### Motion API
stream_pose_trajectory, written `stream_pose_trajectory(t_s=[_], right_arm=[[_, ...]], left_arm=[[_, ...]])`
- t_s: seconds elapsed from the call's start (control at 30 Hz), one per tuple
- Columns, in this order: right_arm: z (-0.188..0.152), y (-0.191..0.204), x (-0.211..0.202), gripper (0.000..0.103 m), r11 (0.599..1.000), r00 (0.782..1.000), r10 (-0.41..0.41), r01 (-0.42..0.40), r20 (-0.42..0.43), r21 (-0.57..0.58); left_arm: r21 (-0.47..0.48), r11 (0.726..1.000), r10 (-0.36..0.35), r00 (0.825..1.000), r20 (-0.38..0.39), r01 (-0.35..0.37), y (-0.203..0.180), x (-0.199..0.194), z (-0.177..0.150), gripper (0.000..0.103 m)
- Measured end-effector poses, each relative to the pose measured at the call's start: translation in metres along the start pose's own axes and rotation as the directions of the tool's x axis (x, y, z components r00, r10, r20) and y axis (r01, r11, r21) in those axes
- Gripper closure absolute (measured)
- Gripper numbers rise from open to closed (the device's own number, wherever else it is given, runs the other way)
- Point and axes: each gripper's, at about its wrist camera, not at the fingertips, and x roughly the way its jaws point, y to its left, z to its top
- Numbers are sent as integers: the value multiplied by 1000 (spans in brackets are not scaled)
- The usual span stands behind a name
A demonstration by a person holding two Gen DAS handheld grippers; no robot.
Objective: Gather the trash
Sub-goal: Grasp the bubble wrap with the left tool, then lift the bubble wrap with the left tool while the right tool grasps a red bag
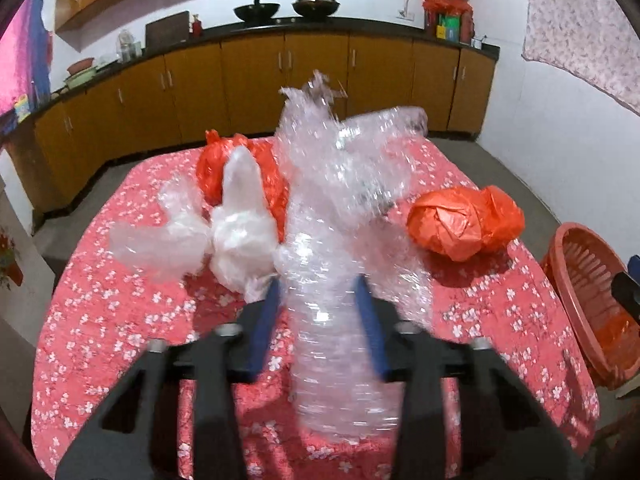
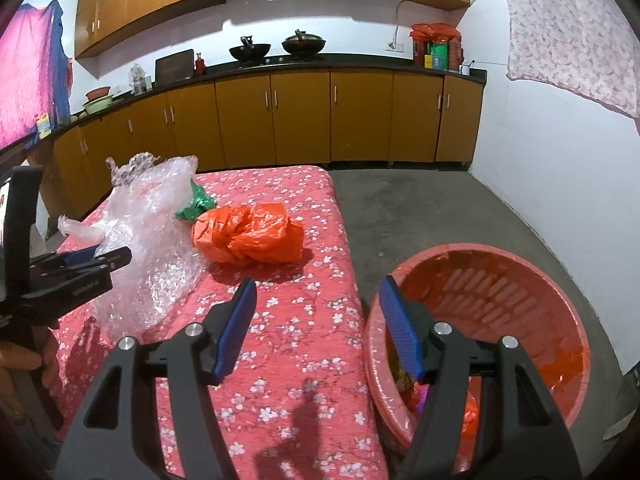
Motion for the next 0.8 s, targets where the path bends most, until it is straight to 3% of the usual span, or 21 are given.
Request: stream_pose_trajectory(t_s=[0.17, 0.8], right_arm=[[-2, 8, 1, 40, 1000, 1000, 3, -3, -4, -16], [1, 44, 8, 40, 997, 998, 55, -56, -16, -54]], left_arm=[[13, 1000, -11, 999, 33, 11, 5, -14, -6, 84], [-23, 1000, 24, 985, 169, -21, 52, -81, -12, 85]])
